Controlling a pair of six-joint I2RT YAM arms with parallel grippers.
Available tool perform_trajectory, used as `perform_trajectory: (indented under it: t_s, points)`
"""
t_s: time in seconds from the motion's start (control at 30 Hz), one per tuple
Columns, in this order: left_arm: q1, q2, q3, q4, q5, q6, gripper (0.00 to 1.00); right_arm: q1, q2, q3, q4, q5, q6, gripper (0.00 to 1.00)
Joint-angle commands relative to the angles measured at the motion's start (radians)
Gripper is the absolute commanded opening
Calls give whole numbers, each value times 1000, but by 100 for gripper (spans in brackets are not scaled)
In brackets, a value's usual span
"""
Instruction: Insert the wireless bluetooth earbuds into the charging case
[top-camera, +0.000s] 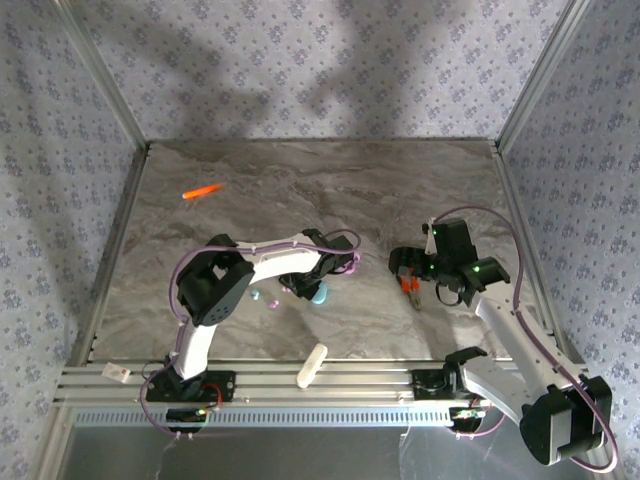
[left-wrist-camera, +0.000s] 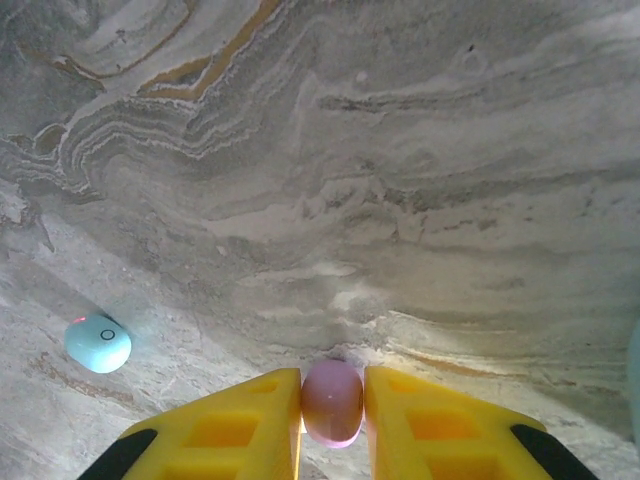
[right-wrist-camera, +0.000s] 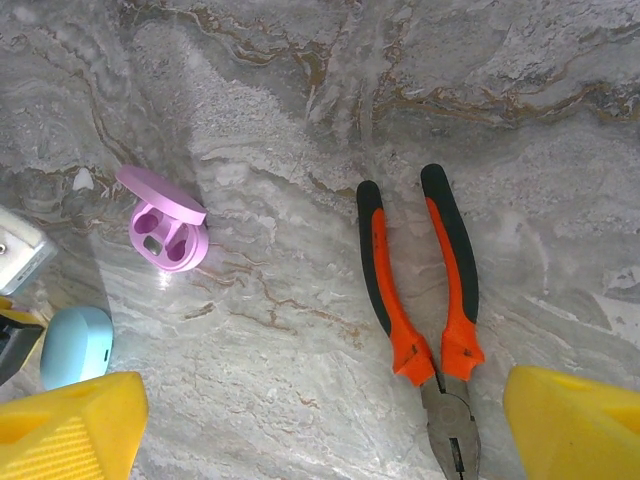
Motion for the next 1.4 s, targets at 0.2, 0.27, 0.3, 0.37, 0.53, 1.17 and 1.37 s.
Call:
perform_trajectory:
  t_s: [0.2, 0.27, 0.3, 0.37, 0.53, 1.17, 1.37]
  points:
    - [-6, 28, 20, -30, -28, 10, 22, -11, -21, -11, -32, -16, 4, 93]
    - [-6, 35, 20, -33, -30, 9, 22, -13, -20, -10, -32, -19, 3, 93]
    - [-5, 36, 20, -35, -33, 8, 22, -12, -19, -11, -32, -21, 2, 93]
    - [-6, 38, 17, -35, -34, 8, 22, -14, -19, -12, -32, -22, 2, 93]
    - [-4, 28, 6, -22, -18, 6, 22, -15, -21, -12, -34, -25, 1, 93]
    - [181, -252, -132, 185, 349, 14, 20, -17, -20, -14, -40, -53, 4, 92]
    - [330, -371, -207, 353, 743, 18, 20, -4, 14, -21, -27, -97, 2, 92]
